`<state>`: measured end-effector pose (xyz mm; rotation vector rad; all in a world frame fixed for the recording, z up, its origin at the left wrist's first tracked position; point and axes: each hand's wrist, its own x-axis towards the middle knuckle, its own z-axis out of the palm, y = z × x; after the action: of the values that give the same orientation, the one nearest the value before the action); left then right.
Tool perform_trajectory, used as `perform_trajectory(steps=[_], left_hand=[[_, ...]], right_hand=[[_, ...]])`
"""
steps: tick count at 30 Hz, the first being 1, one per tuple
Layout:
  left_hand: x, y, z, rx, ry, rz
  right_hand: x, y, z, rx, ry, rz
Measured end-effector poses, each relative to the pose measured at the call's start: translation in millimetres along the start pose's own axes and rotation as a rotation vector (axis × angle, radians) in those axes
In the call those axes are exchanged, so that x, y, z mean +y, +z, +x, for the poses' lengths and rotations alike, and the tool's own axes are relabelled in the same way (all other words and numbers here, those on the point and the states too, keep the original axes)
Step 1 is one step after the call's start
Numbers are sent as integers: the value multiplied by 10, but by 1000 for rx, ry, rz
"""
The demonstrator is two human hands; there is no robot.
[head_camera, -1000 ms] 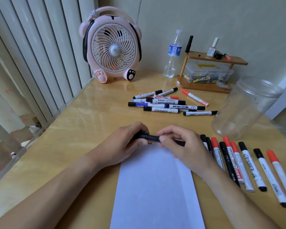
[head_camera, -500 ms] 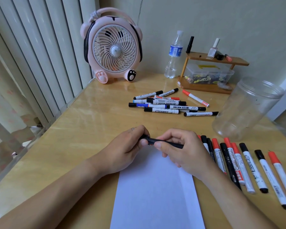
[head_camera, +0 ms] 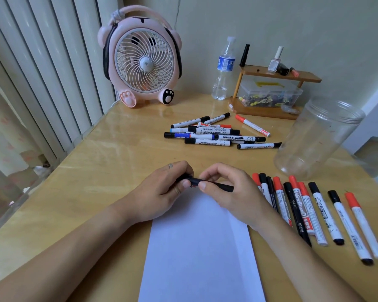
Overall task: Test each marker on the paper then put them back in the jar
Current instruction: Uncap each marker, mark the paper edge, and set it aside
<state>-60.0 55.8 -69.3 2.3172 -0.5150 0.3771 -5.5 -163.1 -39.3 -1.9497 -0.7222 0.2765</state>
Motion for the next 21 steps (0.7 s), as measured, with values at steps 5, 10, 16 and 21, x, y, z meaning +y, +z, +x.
perform_trajectory(steps=[5, 10, 16, 21], left_hand=[[7, -8, 6, 45, -23, 65], [189, -47, -27, 242, -88, 106], [602, 91, 7, 98, 1, 334], [1217, 584, 70, 52, 91, 227]], right_hand=[[41, -3, 17, 41, -59, -35], [-136, -106, 18, 195, -44, -78], [-235, -416, -445, 388, 63, -189], [-11, -900, -1203, 570, 133, -215]])
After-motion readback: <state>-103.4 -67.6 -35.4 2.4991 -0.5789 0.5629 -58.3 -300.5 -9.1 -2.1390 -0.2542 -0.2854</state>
